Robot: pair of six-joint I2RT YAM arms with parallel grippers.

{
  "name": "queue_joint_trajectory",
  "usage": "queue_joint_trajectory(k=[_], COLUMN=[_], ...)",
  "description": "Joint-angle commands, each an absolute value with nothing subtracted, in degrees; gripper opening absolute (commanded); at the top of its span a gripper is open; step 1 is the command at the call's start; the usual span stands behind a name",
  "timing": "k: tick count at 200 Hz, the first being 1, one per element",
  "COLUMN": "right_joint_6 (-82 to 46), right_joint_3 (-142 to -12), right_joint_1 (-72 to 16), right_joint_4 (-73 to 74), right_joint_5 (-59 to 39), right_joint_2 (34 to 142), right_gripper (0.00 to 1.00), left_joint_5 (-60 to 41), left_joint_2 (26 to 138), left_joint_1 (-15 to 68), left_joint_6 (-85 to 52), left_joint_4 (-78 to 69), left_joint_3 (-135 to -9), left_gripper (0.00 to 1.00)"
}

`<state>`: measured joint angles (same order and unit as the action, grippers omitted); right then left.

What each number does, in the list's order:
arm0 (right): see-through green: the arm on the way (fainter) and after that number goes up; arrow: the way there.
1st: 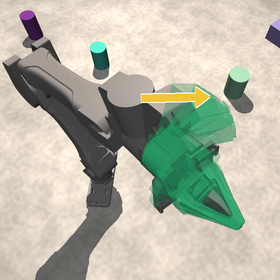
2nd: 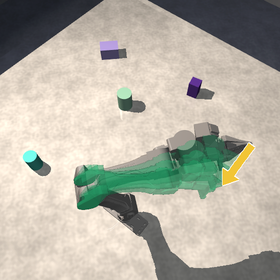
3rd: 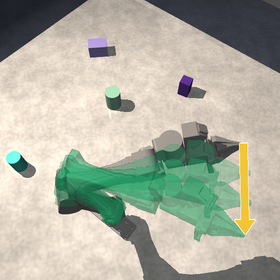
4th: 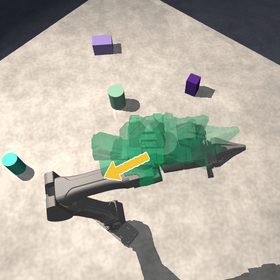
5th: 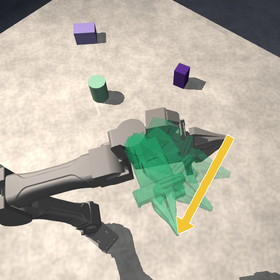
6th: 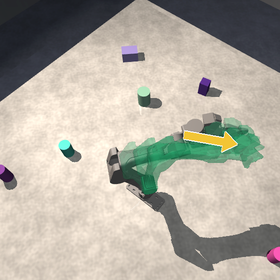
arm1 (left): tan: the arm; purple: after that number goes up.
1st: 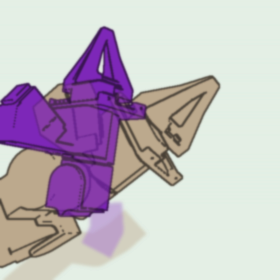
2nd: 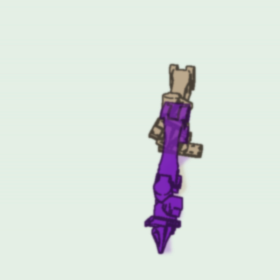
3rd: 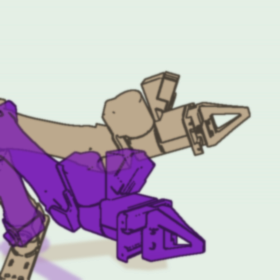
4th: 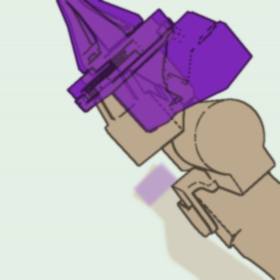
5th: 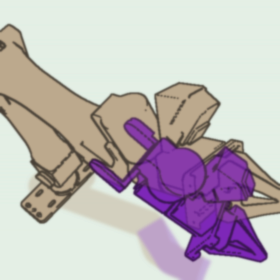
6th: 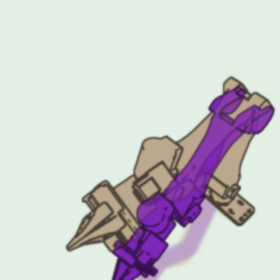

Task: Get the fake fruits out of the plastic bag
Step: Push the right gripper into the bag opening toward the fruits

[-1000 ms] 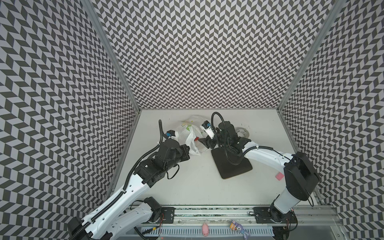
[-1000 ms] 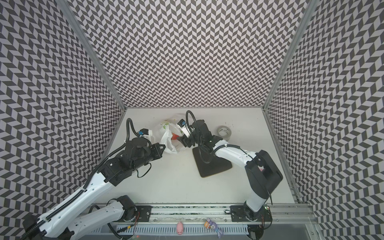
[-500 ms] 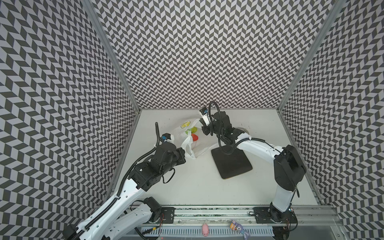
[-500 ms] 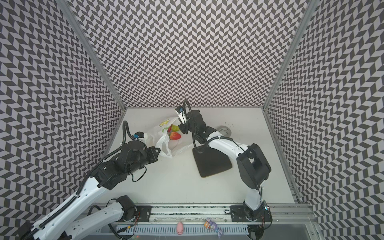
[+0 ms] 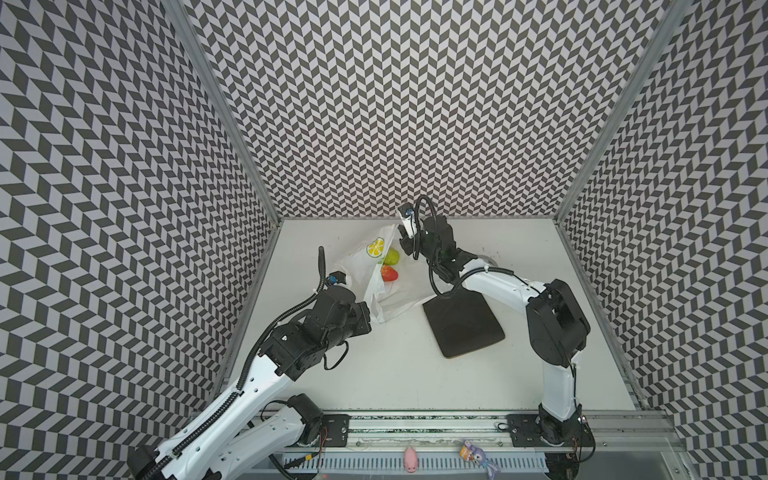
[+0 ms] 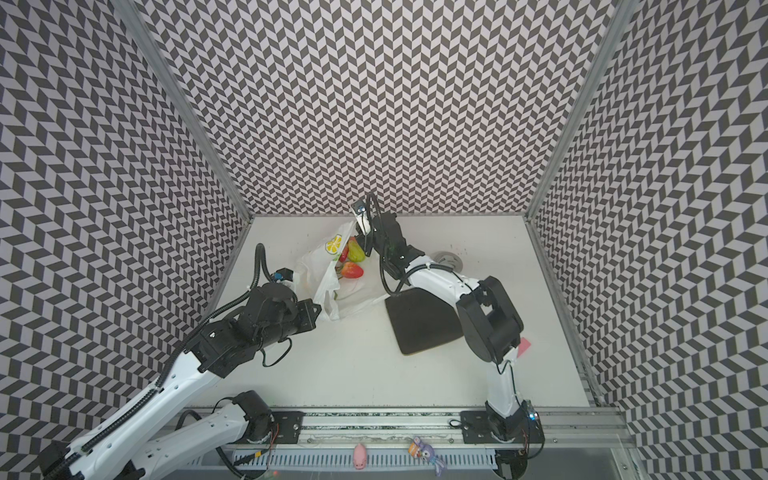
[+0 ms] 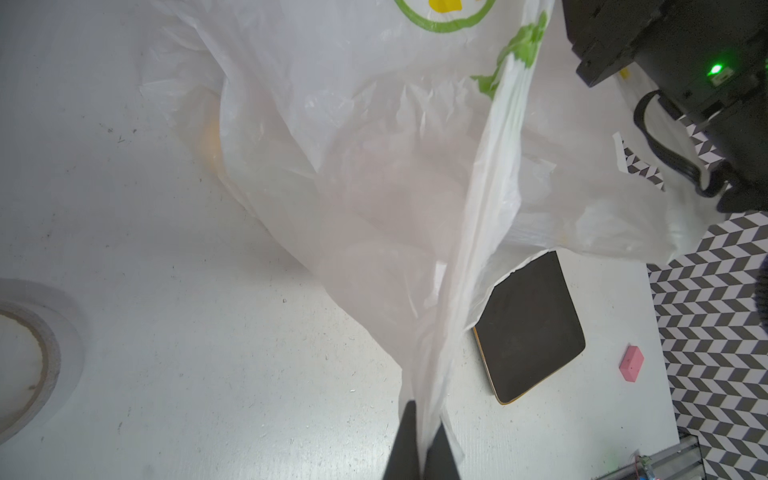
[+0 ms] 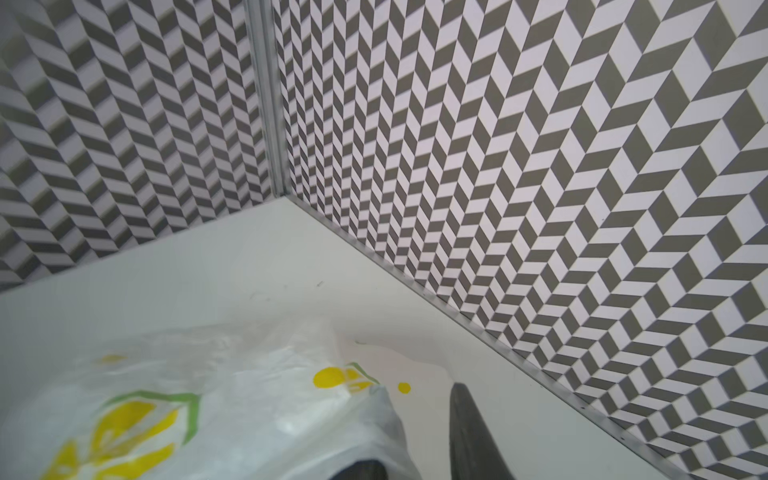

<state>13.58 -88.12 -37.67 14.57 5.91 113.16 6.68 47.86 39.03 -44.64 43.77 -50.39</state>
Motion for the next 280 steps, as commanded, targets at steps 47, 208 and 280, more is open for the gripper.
queue_joint_trajectory(k=[47, 208, 280], right_joint_6=[7.6, -56.22, -74.85], right_joint_3=[-81.62, -73.83, -86.28], right_joint_1=[-36.48, -44.91, -44.92], right_joint_4=[1.01, -10.94, -6.44], right_joint_5=[-5.39, -8.23, -0.88], right_joint_2=[92.63, 99.12, 117.42], right_gripper=[0.65, 0.32, 0.55], left_joint_5=[6.33, 9.27, 10.66], left_joint_2=[47.97, 48.47, 46.37], left_joint_1=[39.34, 39.37, 39.34], left_joint_6=[-45.89, -47.11, -47.36], left_joint_4=[39.91, 37.0, 38.17], left_joint_3=[-51.23, -51.94, -51.67], left_gripper=[0.0, 0.0, 0.0])
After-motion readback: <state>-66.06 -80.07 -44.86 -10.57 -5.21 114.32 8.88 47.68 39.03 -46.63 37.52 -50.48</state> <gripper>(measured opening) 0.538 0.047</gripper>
